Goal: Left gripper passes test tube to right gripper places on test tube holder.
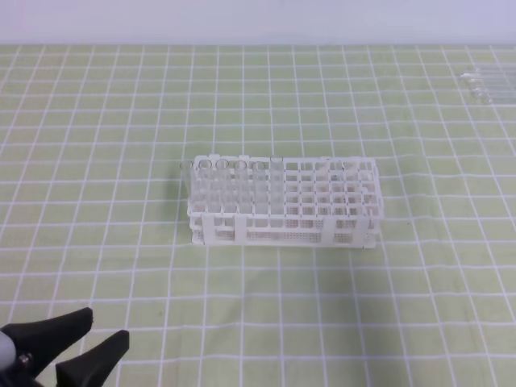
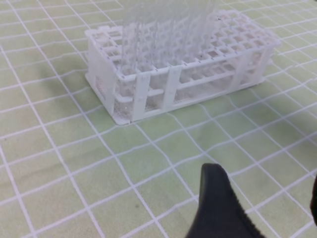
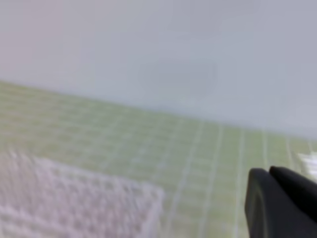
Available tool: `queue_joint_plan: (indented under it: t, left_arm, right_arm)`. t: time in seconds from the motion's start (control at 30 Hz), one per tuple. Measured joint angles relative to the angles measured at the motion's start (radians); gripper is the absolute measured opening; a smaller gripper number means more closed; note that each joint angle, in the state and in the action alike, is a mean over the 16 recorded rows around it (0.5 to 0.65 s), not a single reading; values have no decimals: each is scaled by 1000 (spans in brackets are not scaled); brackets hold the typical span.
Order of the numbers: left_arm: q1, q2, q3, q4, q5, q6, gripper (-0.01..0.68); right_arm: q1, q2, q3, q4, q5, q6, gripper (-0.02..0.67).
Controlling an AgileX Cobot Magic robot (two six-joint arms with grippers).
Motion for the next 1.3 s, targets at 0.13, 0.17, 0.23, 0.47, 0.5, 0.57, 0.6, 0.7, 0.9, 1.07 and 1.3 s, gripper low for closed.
queue_joint_plan:
  t: [0.13,0.17,0.23,0.47,0.5,0.57,0.6,0.7,0.9,1.07,1.3]
  left_arm:
    - [0,0,0,0,0,0,358]
    - [0,0,0,0,0,0,358]
    - [0,0,0,0,0,0,358]
    - [0,-1,0,0,2,0,357]
    - [0,-1,0,0,2,0,357]
    - [0,-1,0,0,1,0,358]
    - [0,-1,0,0,1,0,358]
    - [0,-1,0,0,2,0,357]
    - [0,0,0,0,2,0,358]
    - [0,0,0,0,2,0,358]
    - [0,0,0,0,4,0,358]
  right_arm:
    - [-69,-134,141,17,-41,0,-15]
    - [-88,-170,171,21,-36,0,-15]
    - [-129,-247,223,30,-10,0,-15]
    - [-286,-529,333,52,176,0,-15]
    - [-307,-564,341,52,209,0,-15]
    - [-346,-625,354,57,274,0,-15]
    - [-363,-651,359,60,305,0,-15]
    - [-398,-709,370,84,386,0,-15]
    - [-401,-749,393,120,462,-7,-16]
    - [-379,-749,411,80,447,-22,-16]
    - [-353,-749,427,-34,404,-59,-16]
